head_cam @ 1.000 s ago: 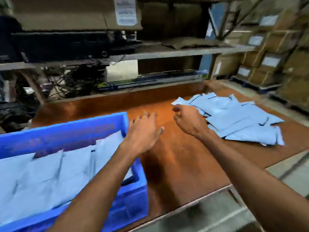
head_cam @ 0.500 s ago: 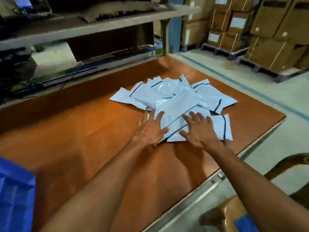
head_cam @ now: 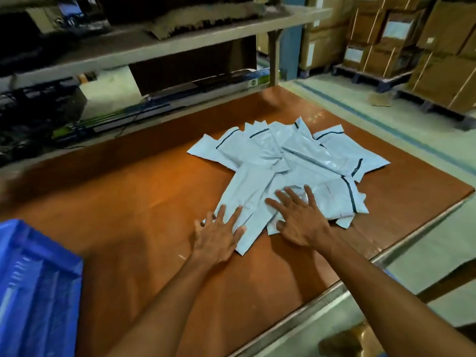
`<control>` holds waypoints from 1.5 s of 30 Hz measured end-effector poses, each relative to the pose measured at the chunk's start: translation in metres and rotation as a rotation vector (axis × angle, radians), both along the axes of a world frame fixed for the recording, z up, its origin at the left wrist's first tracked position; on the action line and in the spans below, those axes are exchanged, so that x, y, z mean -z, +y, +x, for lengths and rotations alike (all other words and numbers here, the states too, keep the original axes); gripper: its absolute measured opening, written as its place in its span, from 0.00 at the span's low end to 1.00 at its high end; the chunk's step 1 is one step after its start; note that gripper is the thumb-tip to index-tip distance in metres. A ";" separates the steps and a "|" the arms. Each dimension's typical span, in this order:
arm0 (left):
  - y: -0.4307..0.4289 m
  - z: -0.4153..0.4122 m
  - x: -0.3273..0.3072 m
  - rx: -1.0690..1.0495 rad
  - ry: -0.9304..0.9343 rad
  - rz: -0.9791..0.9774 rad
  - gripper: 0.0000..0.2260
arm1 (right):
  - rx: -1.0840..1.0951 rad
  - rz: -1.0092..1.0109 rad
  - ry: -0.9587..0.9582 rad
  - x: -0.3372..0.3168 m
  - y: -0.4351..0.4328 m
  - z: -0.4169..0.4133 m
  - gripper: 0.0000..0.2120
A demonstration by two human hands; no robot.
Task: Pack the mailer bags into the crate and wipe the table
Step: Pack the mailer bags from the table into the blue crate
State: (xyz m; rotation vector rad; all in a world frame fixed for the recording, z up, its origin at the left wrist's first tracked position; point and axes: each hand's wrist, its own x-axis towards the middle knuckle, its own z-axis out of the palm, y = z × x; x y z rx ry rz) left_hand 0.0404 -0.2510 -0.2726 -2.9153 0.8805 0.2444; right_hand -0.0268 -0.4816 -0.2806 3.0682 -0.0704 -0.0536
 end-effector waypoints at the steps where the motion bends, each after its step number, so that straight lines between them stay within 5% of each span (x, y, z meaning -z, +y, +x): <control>1: 0.020 -0.012 0.000 -0.057 0.006 0.002 0.27 | -0.062 -0.022 0.011 -0.005 0.013 0.000 0.36; 9: 0.155 -0.117 -0.003 -0.459 0.092 -0.071 0.35 | -0.458 0.172 0.085 -0.002 0.120 -0.007 0.34; 13: 0.177 -0.124 -0.003 -0.551 0.011 -0.175 0.33 | -0.167 0.441 -0.073 -0.006 0.154 -0.004 0.19; 16: 0.176 -0.099 0.008 -0.480 -0.018 -0.248 0.32 | 0.006 0.431 0.000 -0.002 0.202 -0.003 0.28; 18: 0.179 -0.087 0.021 -0.442 0.061 -0.266 0.30 | -0.015 0.327 0.192 0.005 0.226 -0.007 0.31; 24: 0.197 -0.114 0.037 -0.526 -0.012 -0.273 0.31 | -0.284 0.356 0.242 -0.005 0.198 -0.022 0.25; 28: 0.198 -0.109 0.038 -0.522 -0.047 -0.324 0.34 | -0.098 0.481 0.096 -0.014 0.207 -0.021 0.24; 33: 0.198 -0.106 0.050 -0.418 -0.127 -0.288 0.32 | 0.033 0.299 0.053 0.033 0.253 -0.028 0.44; 38: 0.199 -0.104 0.055 -0.366 -0.134 -0.343 0.26 | -0.074 0.248 0.009 0.043 0.244 -0.021 0.43; 43: 0.191 -0.102 0.046 -0.341 -0.119 -0.325 0.23 | -0.114 0.300 0.034 0.045 0.242 -0.014 0.56; 45: 0.190 -0.097 0.048 -0.349 -0.103 -0.263 0.21 | -0.138 0.326 0.062 0.041 0.241 -0.015 0.54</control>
